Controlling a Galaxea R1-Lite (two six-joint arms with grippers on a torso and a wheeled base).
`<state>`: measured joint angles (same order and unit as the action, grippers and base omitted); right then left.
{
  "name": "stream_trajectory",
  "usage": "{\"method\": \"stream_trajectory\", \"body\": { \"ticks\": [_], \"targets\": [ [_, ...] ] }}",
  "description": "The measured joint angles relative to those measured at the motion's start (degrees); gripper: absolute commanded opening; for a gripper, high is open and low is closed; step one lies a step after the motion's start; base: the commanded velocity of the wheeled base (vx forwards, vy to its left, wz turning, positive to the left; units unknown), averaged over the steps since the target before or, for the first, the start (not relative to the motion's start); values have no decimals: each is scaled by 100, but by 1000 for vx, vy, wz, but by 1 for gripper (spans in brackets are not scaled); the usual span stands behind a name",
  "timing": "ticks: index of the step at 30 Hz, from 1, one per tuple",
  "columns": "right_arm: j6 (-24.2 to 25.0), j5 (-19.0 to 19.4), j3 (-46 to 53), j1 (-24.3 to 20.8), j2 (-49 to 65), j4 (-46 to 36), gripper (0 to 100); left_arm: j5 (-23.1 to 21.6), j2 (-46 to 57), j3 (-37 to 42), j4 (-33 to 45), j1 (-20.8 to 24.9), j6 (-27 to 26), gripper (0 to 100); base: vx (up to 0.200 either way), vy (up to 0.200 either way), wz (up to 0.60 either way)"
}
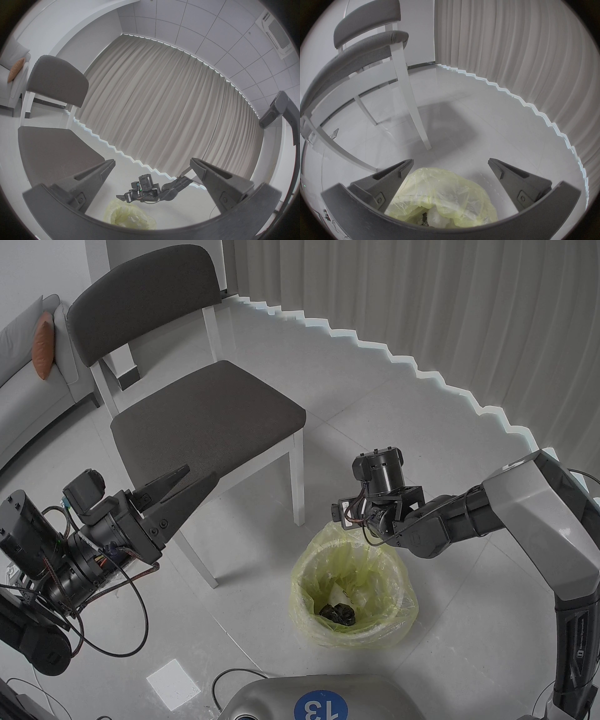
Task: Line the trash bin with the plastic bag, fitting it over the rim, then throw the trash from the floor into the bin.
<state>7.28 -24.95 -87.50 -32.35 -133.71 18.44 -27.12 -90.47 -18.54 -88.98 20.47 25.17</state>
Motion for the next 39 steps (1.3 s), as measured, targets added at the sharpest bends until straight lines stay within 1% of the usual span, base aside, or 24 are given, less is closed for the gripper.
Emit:
{"method": "stream_trajectory", "body": {
  "ticks": [4,7,13,15,17,18,25,30,33,39],
  "targets": [
    [-11,-241,219,5,93,-132,100,4,-55,-50,0,0,99,100,50,0,0],
    [-30,-534,600,46,195,-178,100,15,-74,-63,-2,-18,116,100,0,0,0],
    [-46,-848,1281,129,383,-148,100,22,-116,-67,2,-27,138,100,0,0,0],
    [-52,-1008,1526,135,468,-137,100,22,-129,-66,0,-16,140,100,0,0,0],
    [-77,-1251,1802,146,597,-123,100,22,-138,-56,-2,6,140,100,0,0,0],
    [-85,-1298,1869,155,631,-121,100,22,-140,-52,-2,11,138,100,0,0,0],
    [-310,-1690,2587,293,937,29,100,22,-250,-48,0,45,137,100,0,0,0],
    [-644,-1837,3257,364,1080,430,100,24,-347,-59,0,87,129,100,0,0,0],
    [-834,-1872,3723,396,1141,846,100,24,-405,-61,0,108,129,100,0,0,0],
    [-970,-1897,4348,428,1074,1549,100,24,-462,-67,0,127,127,100,0,0,0]
  ]
}}
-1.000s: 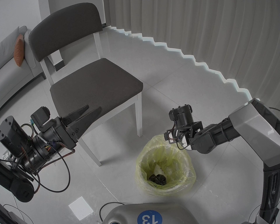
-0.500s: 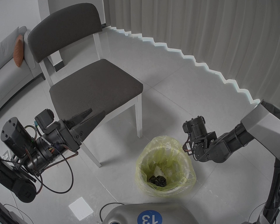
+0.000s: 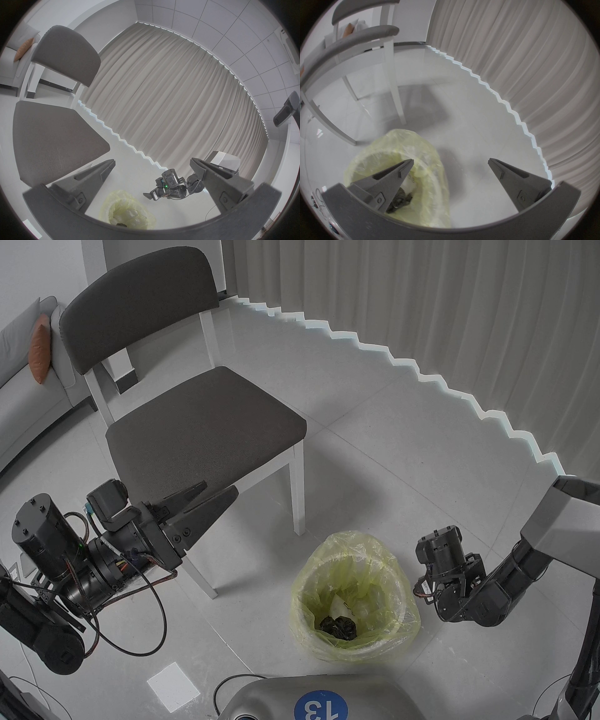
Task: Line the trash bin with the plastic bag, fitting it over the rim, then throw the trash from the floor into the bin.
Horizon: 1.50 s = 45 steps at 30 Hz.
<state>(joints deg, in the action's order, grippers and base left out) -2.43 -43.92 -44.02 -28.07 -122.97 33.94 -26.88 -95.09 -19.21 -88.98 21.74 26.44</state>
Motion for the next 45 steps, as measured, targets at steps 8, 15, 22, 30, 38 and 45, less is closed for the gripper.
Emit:
{"method": "stream_trajectory", "body": {
  "ticks": [8,15,22,30,38,45],
  "targets": [
    [-20,2,441,-146,-429,374,100,0,-41,-2,0,6,5,100,0,0,0],
    [-46,24,497,-315,-903,539,100,-2,-54,-7,0,1,2,100,0,0,0],
    [-518,49,436,-304,-1314,745,100,1,-48,-2,0,-2,0,100,0,0,0],
    [-839,-2,0,-56,-1686,958,100,4,-91,-13,-2,-7,11,100,0,0,0],
    [-895,-72,155,-65,-1537,1130,100,-11,-524,-256,5,-129,22,100,0,0,0],
    [-929,-113,456,-122,-986,1163,100,-60,-1415,-1488,266,-328,-79,100,0,0,0]
  ]
}}
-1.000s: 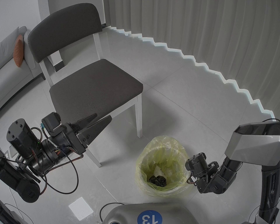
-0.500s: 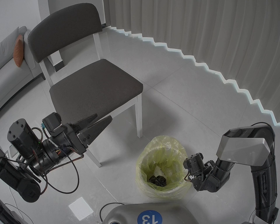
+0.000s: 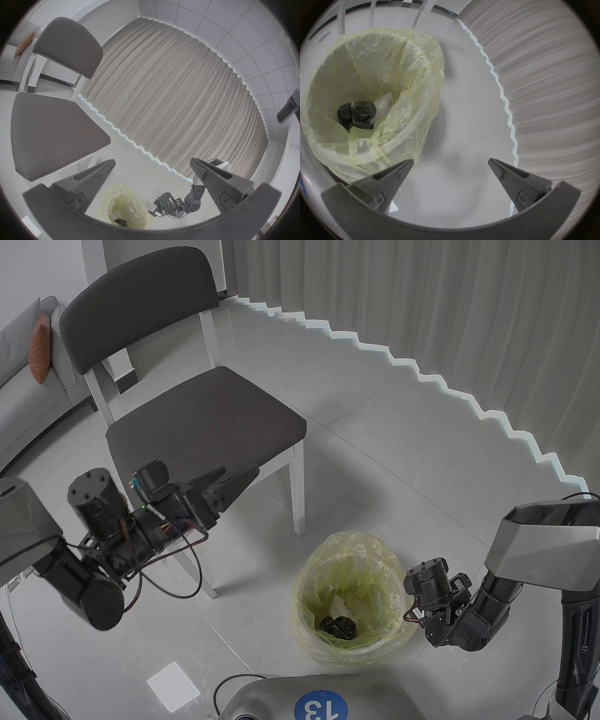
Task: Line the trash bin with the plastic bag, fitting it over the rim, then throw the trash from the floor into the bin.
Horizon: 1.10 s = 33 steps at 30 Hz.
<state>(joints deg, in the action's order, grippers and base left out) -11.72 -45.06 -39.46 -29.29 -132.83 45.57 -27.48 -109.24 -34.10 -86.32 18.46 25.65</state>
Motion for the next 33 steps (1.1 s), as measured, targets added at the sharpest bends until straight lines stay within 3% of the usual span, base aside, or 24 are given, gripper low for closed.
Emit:
{"method": "stream_trajectory", "body": {
  "ticks": [8,14,20,29,33],
  "targets": [
    [-29,-18,391,-72,610,514,100,4,-879,-1832,1963,-68,-362,100,0,0,0],
    [-54,-21,633,-140,931,936,100,206,-1314,-2551,2174,54,-619,100,0,0,0],
    [-57,-18,777,-188,1124,1226,100,540,-1259,-1827,1805,356,-1103,100,0,0,0],
    [-54,-5,896,-215,1293,1332,100,688,-158,-741,2264,646,-1575,100,0,0,0],
    [-55,9,936,-212,1357,1336,100,692,221,-178,1592,806,-1564,100,0,0,0]
  ]
}}
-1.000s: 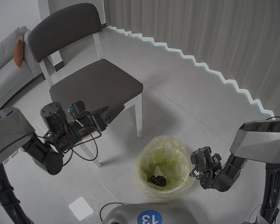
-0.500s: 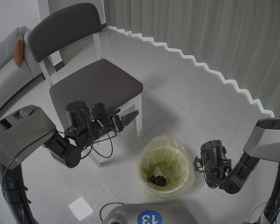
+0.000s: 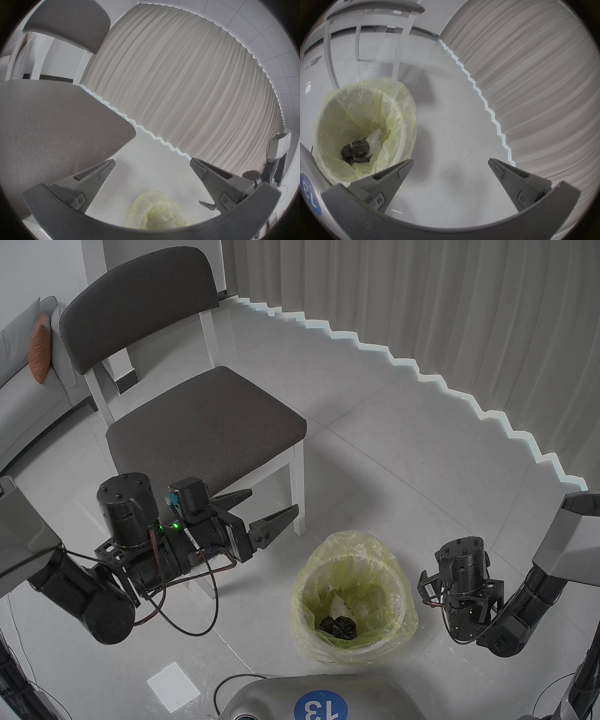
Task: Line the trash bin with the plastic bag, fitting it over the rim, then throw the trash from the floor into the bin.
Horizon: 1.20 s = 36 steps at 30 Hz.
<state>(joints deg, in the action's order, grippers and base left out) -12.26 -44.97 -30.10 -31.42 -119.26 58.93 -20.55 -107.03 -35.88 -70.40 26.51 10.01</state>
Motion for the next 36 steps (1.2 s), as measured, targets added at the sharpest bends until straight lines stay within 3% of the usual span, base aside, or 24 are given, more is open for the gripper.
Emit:
{"method": "stream_trajectory", "body": {
  "ticks": [4,8,14,27,31,36],
  "targets": [
    [1,6,15,5,40,0,100,-30,98,429,-1209,124,74,100,100,100,0],
    [11,15,41,27,66,2,100,-38,54,738,-1833,245,138,100,200,200,0],
    [12,22,72,46,94,7,100,-27,4,735,-1548,336,169,100,200,200,0],
    [50,17,210,33,254,22,100,-7,304,-411,37,441,197,100,0,0,0],
    [56,20,245,24,300,63,100,187,122,-538,-21,642,219,100,0,0,0],
    [56,20,276,16,328,154,100,288,-104,-450,-1042,892,457,100,0,0,0]
  ]
}}
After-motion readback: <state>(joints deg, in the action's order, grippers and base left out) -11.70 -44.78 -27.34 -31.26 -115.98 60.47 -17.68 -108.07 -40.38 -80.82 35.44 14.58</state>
